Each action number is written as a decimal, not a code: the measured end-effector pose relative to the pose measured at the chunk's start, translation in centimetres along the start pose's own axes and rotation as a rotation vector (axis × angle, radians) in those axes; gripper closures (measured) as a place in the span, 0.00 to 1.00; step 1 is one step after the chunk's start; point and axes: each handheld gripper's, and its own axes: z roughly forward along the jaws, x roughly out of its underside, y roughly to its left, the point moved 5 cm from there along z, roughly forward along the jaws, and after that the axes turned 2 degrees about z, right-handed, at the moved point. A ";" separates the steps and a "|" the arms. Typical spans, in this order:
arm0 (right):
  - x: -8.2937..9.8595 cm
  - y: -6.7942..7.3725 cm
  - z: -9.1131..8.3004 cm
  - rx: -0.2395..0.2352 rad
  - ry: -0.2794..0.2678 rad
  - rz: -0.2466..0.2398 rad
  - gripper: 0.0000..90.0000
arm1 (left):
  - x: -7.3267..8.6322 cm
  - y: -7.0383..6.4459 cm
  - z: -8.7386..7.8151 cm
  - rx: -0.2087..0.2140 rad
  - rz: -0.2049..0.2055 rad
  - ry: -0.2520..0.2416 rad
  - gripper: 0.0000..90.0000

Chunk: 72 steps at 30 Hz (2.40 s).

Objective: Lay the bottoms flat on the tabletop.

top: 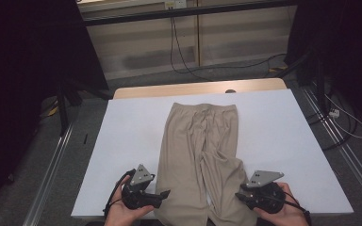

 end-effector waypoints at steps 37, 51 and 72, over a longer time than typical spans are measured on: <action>-4.8 -9.4 2.5 0.161 -0.123 0.211 0.74 | -0.3 0.2 0.2 0.006 0.000 0.000 0.25; -5.6 -13.3 3.4 0.272 -0.140 0.265 1.00 | -0.3 0.1 0.3 0.008 0.002 0.005 0.25; -0.9 -5.5 -1.1 0.083 -0.109 0.188 0.75 | -0.2 0.2 0.2 0.000 -0.002 0.004 0.25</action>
